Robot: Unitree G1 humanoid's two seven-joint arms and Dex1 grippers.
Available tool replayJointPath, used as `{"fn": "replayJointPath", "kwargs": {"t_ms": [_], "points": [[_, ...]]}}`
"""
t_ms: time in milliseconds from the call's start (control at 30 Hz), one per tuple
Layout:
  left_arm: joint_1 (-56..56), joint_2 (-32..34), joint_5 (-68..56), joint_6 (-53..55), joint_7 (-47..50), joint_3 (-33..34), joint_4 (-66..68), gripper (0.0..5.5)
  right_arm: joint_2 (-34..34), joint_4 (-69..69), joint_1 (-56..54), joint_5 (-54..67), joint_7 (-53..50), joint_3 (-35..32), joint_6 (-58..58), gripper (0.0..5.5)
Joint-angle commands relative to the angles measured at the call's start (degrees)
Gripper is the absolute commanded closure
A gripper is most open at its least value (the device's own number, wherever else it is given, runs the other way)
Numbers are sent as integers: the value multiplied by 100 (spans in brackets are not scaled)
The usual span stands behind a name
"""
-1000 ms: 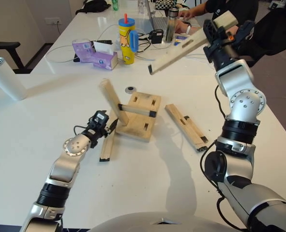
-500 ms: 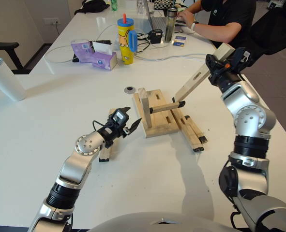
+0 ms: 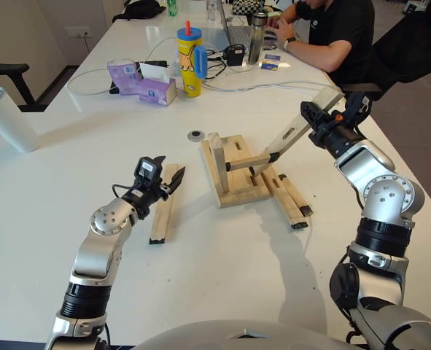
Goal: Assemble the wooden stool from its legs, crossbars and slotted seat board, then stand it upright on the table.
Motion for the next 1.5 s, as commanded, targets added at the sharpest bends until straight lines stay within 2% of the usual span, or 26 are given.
{"fn": "replayJointPath", "kwargs": {"t_ms": [33,500,767,1067,1200,1500], "points": [[-73,-108,-80,110,100,103,-44,241,-67,-156,140,107,111,-80,97,447],[-160,-166,-130,133,125,182,-39,241,-20,477,790,-766,708,270,-992,447],[-241,-236,-224,187,166,207,-117,241,-72,623,1250,-1375,1576,972,-1916,447],[-448,-495,-672,632,207,90,-678,241,141,246,1590,-1514,1514,1342,-2130,447],[-465,-476,-706,669,234,119,-704,241,-49,167,1718,-2181,1460,1978,-2231,445],[-593,-651,-944,751,361,223,-718,241,-263,743,1610,-2384,1505,2344,-2156,442]]}}
